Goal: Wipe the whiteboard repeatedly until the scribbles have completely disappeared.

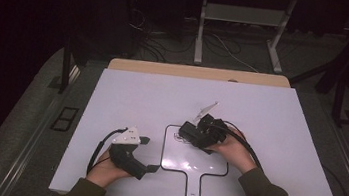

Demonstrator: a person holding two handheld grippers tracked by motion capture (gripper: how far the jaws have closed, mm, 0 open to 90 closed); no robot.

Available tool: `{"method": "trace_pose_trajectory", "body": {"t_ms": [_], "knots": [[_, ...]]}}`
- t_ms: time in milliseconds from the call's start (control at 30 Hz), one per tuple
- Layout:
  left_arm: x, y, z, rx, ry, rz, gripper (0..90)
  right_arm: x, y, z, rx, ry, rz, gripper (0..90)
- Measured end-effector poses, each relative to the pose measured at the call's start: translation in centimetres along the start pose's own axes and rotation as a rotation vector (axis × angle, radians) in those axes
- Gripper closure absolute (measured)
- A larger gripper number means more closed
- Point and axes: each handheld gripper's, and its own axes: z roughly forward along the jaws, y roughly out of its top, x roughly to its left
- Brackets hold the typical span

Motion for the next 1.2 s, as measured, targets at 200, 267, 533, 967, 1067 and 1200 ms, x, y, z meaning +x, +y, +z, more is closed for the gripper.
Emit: {"method": "trace_pose_trajectory", "body": {"t_ms": [200,267,533,967,1067,1200], "knots": [[0.1,0.0,-0.1,-0.002,0.002,0.003,0.0,-1.1,-0.2,-0.1,-0.004,-0.008,0.036,38.9],[0.1,0.0,-0.1,-0.002,0.002,0.002,0.0,-1.4,-0.3,-0.1,-0.004,-0.015,0.041,38.9],[0.1,0.0,-0.1,-0.001,0.002,0.0,0.0,-0.8,0.3,0.1,0.005,-0.006,0.028,38.9],[0.1,-0.1,-0.2,-0.002,0.003,0.001,0.0,0.1,1.1,0.6,0.01,0.007,-0.015,38.9],[0.1,-0.1,-0.2,-0.004,0.006,-0.004,0.0,-0.6,0.9,0.5,0.005,-0.005,0.01,38.9],[0.1,-0.1,-0.3,-0.003,0.008,-0.001,0.0,-1.1,0.7,0.4,0.005,-0.008,0.025,38.9]]}}
